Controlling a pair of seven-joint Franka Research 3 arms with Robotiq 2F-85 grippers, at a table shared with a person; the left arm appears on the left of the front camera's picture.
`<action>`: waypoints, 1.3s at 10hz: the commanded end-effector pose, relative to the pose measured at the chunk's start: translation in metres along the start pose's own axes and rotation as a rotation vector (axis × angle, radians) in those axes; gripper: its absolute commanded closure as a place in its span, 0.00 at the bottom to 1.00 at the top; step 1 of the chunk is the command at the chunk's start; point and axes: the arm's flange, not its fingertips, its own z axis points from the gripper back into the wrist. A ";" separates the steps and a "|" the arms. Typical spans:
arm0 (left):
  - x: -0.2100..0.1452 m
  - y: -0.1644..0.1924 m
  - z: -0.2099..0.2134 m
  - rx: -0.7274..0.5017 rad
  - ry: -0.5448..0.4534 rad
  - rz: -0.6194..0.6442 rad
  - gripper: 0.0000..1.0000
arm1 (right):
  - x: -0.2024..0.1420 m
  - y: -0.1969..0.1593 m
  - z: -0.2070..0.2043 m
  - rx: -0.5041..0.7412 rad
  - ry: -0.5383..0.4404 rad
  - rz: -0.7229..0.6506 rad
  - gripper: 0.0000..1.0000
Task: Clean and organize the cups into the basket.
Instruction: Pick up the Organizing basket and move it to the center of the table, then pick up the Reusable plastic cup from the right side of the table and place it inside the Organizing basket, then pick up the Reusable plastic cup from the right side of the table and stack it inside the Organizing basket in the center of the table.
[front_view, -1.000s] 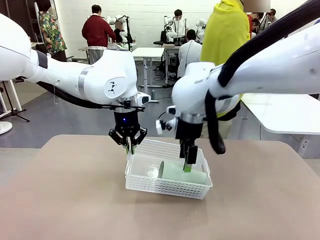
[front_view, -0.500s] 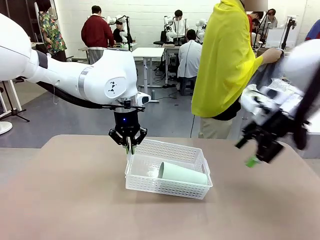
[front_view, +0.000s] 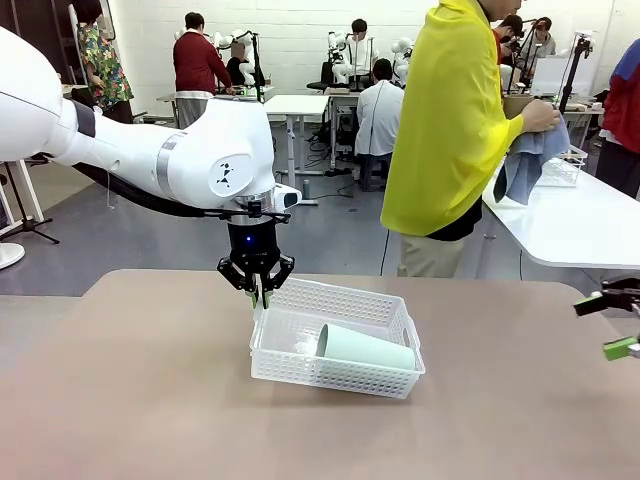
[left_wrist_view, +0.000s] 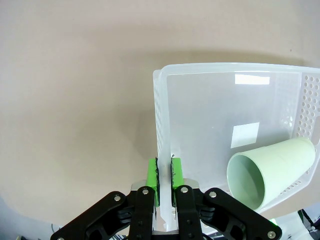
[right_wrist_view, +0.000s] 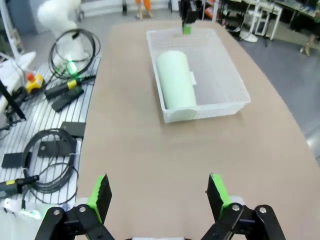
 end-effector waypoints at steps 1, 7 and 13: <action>-0.001 0.000 -0.001 0.003 0.002 -0.003 1.00 | -0.019 -0.013 0.014 0.003 -0.087 0.002 0.00; -0.001 0.000 -0.001 0.003 0.002 -0.003 1.00 | -0.076 -0.020 0.068 -0.045 -0.146 0.008 0.00; -0.001 0.000 -0.001 0.003 0.002 -0.003 1.00 | -0.069 -0.003 0.063 -0.041 -0.140 -0.028 0.00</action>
